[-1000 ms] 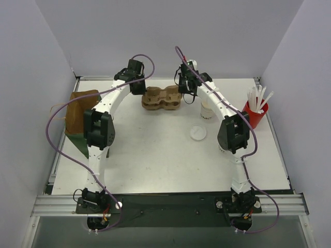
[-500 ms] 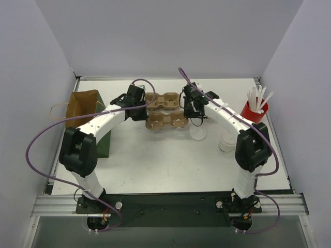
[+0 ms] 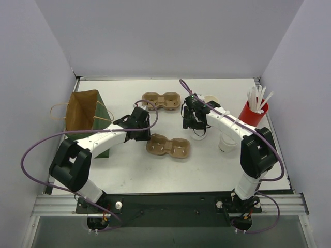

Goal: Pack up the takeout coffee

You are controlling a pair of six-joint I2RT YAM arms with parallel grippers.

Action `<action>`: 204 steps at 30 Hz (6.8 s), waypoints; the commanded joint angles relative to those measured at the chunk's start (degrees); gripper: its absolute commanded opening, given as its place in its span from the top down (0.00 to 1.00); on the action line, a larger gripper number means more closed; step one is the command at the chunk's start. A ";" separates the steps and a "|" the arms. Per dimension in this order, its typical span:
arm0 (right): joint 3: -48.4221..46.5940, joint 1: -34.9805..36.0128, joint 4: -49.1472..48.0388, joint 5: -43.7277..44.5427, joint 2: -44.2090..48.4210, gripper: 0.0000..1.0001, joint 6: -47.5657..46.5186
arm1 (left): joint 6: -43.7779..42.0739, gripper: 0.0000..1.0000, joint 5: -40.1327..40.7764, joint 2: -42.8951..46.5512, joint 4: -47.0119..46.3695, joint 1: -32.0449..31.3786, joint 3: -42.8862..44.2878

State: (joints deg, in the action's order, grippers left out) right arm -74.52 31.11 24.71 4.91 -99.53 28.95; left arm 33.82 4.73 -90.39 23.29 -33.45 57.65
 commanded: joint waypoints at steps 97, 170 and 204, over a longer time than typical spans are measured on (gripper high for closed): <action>-7.74 14.24 5.96 -6.66 2.14 0.61 -0.30 | -27.67 0.52 21.02 5.67 29.89 40.57 37.71; 0.70 11.51 -20.13 -8.51 24.99 0.62 -11.37 | -36.81 1.00 15.49 6.88 32.35 11.92 38.16; -0.45 19.25 -47.46 -48.58 19.55 0.62 -5.75 | -36.72 1.00 -4.73 21.04 25.31 11.48 25.23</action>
State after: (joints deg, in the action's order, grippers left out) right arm -72.49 50.04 -14.31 -38.26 -78.72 21.37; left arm -3.38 1.85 -71.61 51.48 -21.78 83.11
